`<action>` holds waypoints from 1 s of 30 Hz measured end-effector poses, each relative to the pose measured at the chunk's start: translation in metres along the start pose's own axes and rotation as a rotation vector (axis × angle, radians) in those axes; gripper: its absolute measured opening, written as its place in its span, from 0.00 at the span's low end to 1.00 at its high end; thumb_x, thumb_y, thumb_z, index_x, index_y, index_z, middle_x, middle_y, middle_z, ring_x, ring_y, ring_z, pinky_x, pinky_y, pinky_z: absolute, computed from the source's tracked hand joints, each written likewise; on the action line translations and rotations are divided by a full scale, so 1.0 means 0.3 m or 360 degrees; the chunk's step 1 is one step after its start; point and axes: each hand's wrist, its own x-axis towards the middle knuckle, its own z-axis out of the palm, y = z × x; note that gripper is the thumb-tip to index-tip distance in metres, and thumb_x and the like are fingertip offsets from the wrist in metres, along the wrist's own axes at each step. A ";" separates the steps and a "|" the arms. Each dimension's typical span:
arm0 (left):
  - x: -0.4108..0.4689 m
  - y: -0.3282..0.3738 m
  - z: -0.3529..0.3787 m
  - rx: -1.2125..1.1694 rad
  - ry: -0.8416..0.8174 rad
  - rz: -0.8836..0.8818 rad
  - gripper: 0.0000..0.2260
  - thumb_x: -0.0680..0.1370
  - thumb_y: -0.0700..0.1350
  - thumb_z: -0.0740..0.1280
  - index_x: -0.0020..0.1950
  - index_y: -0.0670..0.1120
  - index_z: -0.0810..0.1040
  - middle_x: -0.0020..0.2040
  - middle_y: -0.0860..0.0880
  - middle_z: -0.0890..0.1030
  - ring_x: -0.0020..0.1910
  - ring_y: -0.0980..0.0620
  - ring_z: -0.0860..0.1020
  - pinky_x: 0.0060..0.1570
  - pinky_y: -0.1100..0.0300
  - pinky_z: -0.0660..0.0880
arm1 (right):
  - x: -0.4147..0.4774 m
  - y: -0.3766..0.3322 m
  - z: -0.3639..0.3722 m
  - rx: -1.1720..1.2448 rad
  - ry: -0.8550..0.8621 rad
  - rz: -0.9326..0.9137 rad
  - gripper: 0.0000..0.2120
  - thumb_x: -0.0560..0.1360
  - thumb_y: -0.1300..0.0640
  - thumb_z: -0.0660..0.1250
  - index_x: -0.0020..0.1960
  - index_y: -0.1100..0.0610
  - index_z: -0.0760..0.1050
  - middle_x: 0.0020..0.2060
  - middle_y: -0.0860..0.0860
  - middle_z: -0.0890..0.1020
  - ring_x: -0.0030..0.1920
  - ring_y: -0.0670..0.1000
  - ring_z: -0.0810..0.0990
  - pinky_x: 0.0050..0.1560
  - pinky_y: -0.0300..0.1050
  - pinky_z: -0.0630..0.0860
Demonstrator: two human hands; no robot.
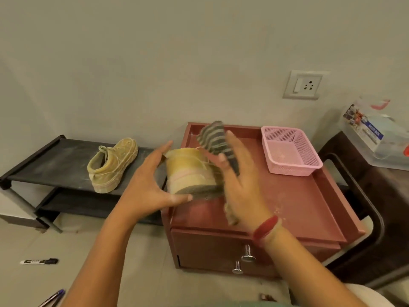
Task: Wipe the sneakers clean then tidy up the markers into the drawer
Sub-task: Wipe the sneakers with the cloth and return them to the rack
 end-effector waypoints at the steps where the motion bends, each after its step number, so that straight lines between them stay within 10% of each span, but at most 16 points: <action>1: 0.001 0.034 0.007 -0.0050 0.0018 0.0061 0.49 0.55 0.60 0.77 0.73 0.58 0.60 0.64 0.64 0.71 0.63 0.66 0.70 0.61 0.65 0.68 | -0.021 -0.031 0.025 -0.0148 -0.0202 -0.0153 0.22 0.78 0.49 0.56 0.70 0.37 0.58 0.71 0.42 0.64 0.73 0.46 0.60 0.73 0.56 0.55; 6: -0.011 0.090 -0.006 -0.0186 0.0066 0.0135 0.44 0.61 0.62 0.70 0.72 0.56 0.55 0.50 0.68 0.74 0.52 0.76 0.72 0.48 0.80 0.67 | -0.103 -0.013 0.095 -0.0989 -0.0615 -0.0548 0.22 0.78 0.41 0.53 0.71 0.39 0.60 0.72 0.46 0.64 0.75 0.55 0.55 0.68 0.70 0.55; 12: 0.015 0.038 -0.015 -0.0120 -0.0079 0.0172 0.48 0.62 0.48 0.79 0.75 0.57 0.54 0.55 0.68 0.75 0.54 0.64 0.77 0.52 0.74 0.71 | -0.125 0.099 0.093 -0.0769 -0.0424 -0.0584 0.18 0.80 0.42 0.49 0.68 0.40 0.64 0.71 0.47 0.64 0.74 0.55 0.57 0.70 0.64 0.56; 21: 0.020 -0.060 -0.068 -0.0027 -0.0320 -0.0139 0.47 0.55 0.57 0.78 0.69 0.68 0.60 0.66 0.61 0.65 0.64 0.69 0.67 0.62 0.67 0.68 | -0.125 0.407 -0.030 -0.0022 -0.0364 0.0484 0.25 0.74 0.32 0.53 0.67 0.41 0.65 0.67 0.44 0.70 0.69 0.41 0.66 0.70 0.43 0.63; 25: 0.029 -0.063 -0.077 0.0308 -0.0453 -0.0256 0.50 0.57 0.50 0.77 0.72 0.65 0.52 0.65 0.59 0.59 0.62 0.58 0.64 0.58 0.61 0.65 | -0.062 0.430 -0.078 0.0183 -0.0493 0.0917 0.11 0.81 0.51 0.54 0.59 0.49 0.72 0.56 0.47 0.78 0.57 0.41 0.75 0.51 0.23 0.69; 30: 0.007 -0.068 -0.084 0.0749 -0.0497 -0.0221 0.44 0.63 0.37 0.75 0.69 0.59 0.53 0.63 0.57 0.57 0.56 0.55 0.66 0.45 0.64 0.69 | 0.009 0.408 -0.109 0.0416 0.0154 0.1172 0.13 0.81 0.52 0.57 0.60 0.56 0.74 0.56 0.55 0.80 0.52 0.50 0.79 0.55 0.42 0.74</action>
